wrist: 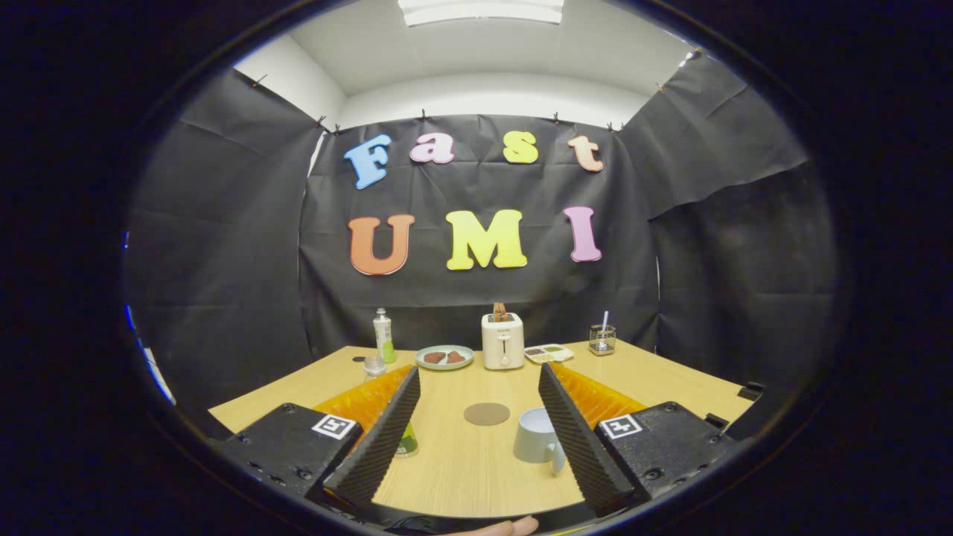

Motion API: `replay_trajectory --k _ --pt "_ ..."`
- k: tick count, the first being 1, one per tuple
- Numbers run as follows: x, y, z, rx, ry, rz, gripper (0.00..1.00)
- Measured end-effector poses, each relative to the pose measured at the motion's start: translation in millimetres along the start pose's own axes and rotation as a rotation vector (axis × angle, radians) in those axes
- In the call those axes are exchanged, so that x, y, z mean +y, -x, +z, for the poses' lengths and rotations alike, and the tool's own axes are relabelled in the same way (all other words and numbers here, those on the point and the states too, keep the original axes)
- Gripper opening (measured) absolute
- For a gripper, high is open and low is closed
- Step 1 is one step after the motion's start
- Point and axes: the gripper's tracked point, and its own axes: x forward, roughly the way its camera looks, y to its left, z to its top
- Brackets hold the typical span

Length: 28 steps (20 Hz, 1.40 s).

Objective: Take the bottle from table, then pour the juice into the cup, finally place the bottle on the coaster

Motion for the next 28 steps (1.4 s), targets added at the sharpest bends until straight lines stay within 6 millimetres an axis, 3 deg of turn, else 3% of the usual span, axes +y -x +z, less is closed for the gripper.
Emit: replay_trajectory --k 5,10,21,28 --pt "-5 -6 -5 0.001 -0.013 -0.009 1.00" --pt "0 -19 -25 0.039 -0.014 0.007 1.00" --pt "57 -63 -53 0.051 -0.002 0.066 1.00" --pt "101 -93 -84 0.065 0.029 0.094 1.00"
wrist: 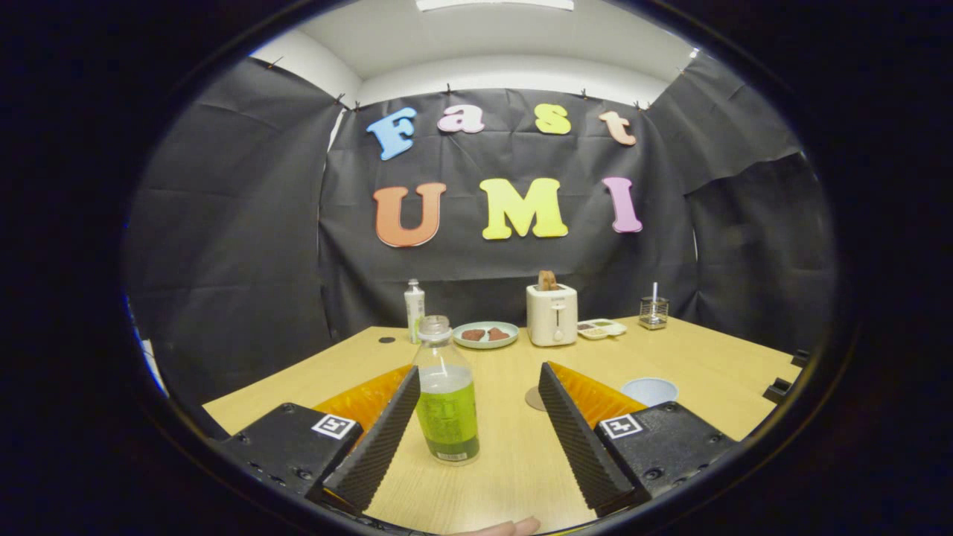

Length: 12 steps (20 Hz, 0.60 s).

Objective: Take the bottle from table, then pour the juice into the cup, finally place the bottle on the coaster

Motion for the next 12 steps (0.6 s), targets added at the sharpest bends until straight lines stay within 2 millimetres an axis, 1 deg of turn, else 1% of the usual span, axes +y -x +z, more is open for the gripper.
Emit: replay_trajectory --k 2,4,6,10,12 --pt "11 -12 -10 0.013 0.012 0.009 1.00" --pt "13 -23 -19 0.026 0.038 -0.019 1.00" --pt "21 -34 -24 0.025 0.040 -0.018 1.00" --pt "23 -55 -31 0.018 0.036 -0.036 1.00" --pt "20 -64 -33 0.019 0.028 -0.059 1.00"
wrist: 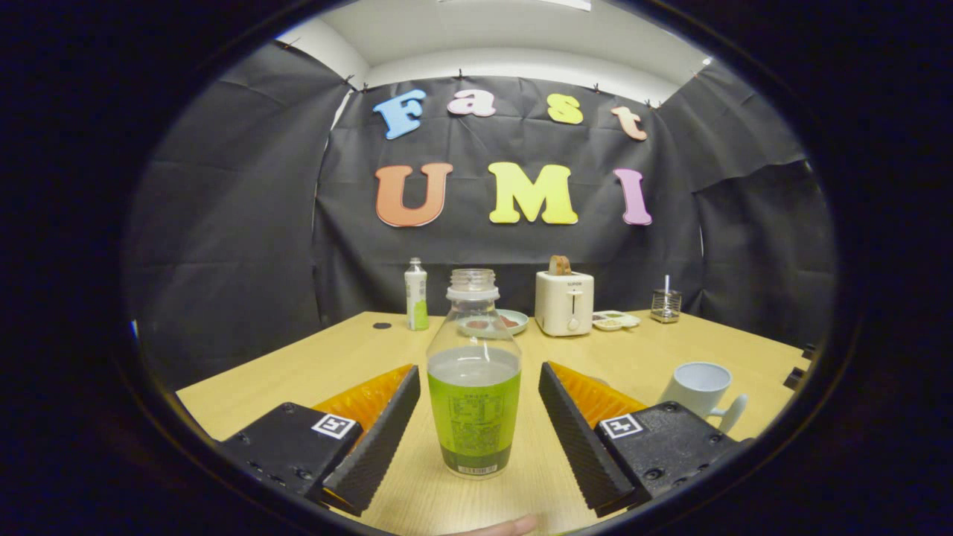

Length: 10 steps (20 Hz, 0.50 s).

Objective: Take the bottle from table, then pour the juice into the cup, finally place the bottle on the coaster

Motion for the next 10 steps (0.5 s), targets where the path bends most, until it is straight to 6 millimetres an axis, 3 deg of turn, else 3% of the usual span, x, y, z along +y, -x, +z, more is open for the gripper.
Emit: replay_trajectory --k 7,10 --pt "8 -22 -5 0.019 -0.029 -0.009 1.00" --pt "1 -23 -5 0.022 -0.009 -0.041 0.90"
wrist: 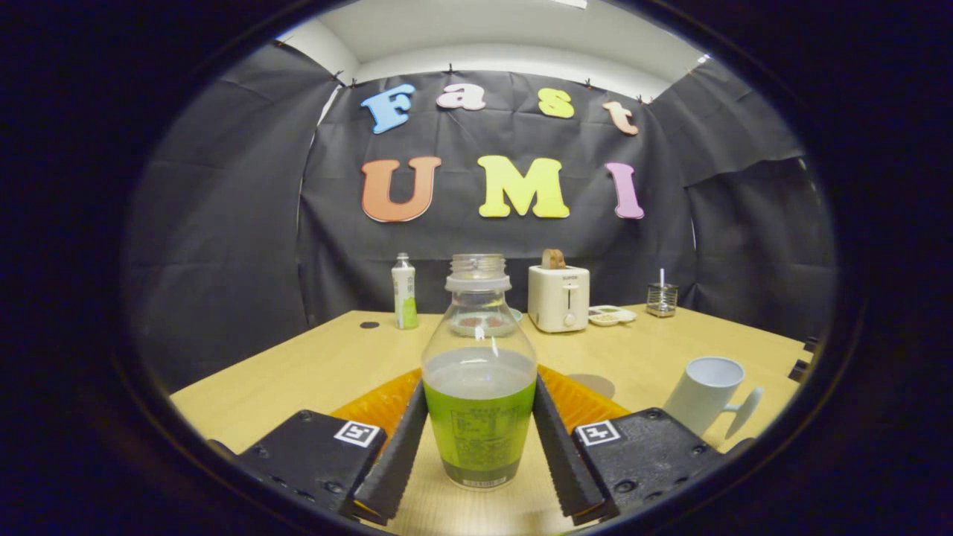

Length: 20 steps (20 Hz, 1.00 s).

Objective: Take the bottle from table, then pour the juice into the cup, finally place the bottle on the coaster

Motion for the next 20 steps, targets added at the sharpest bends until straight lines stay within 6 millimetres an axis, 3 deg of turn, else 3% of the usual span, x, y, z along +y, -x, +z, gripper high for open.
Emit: replay_trajectory --k 2,11,15,20 --pt "-1 0 0 0.015 -0.002 -0.001 0.81" --pt "-4 22 20 0.055 -0.146 0.066 0.81" --pt "10 29 27 0.069 -0.211 0.165 0.81" --pt "1 43 43 0.071 -0.297 0.217 0.80"
